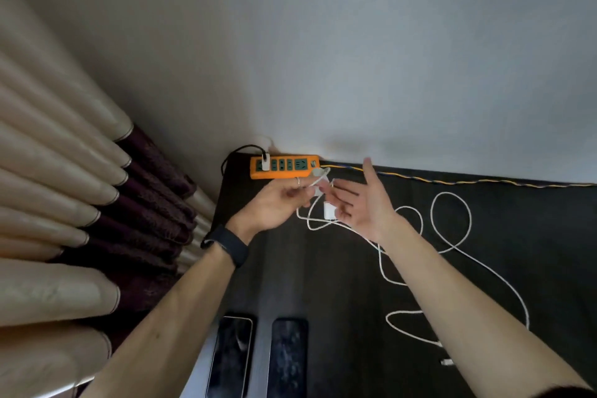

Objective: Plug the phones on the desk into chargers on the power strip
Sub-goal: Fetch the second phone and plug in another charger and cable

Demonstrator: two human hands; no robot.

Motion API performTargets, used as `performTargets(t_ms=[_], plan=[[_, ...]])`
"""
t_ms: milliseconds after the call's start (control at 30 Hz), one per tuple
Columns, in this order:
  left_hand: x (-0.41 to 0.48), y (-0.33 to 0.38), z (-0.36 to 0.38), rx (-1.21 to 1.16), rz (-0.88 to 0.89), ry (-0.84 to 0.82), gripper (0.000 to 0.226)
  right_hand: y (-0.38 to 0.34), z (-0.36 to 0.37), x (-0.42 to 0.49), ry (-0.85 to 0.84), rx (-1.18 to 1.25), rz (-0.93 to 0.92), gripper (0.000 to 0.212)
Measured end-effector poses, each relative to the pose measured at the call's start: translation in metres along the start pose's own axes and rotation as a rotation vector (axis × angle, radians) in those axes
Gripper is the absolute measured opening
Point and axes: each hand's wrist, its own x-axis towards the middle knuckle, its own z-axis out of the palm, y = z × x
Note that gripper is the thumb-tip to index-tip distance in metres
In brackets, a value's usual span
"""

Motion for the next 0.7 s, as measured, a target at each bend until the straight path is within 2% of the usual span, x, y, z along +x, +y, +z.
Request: performTargets(t_ms=[67, 133, 267, 367, 467, 533, 600, 700], plan=[[-0.003, 0.013, 0.000, 0.084, 0.030, -0.075, 0.028, -0.031, 0.014, -0.009, -0.061, 0.014, -0.016, 0.064], [-0.007, 0.023, 0.003, 0.112, 0.039, -0.079, 0.029, -0.049, 0.023, -0.019, -0.058, -0.077, -0.035, 0.048], [-0.017, 0.034, 0.013, 0.045, 0.001, 0.071, 0.014, -0.069, 0.028, -0.036, 0.049, -0.105, -0.244, 0.013], [-0.030, 0.035, 0.031, 0.052, -0.077, 0.119, 0.020, -0.087, 0.017, -0.057, 0.146, 0.051, -0.397, 0.013], [-0.049, 0.039, 0.059, 0.007, -0.141, 0.094, 0.028, -0.105, -0.005, -0.079, 0.207, 0.132, -0.425, 0.002], [-0.061, 0.033, 0.071, 0.052, -0.213, 0.064, 0.025, -0.115, -0.023, -0.091, 0.253, 0.166, -0.490, 0.010], [-0.071, 0.025, 0.077, 0.123, -0.268, 0.092, 0.019, -0.123, -0.043, -0.105, 0.315, 0.111, -0.582, 0.020], [-0.076, 0.028, 0.079, 0.226, -0.326, 0.182, 0.014, -0.118, -0.070, -0.117, 0.416, -0.154, -0.746, 0.033]])
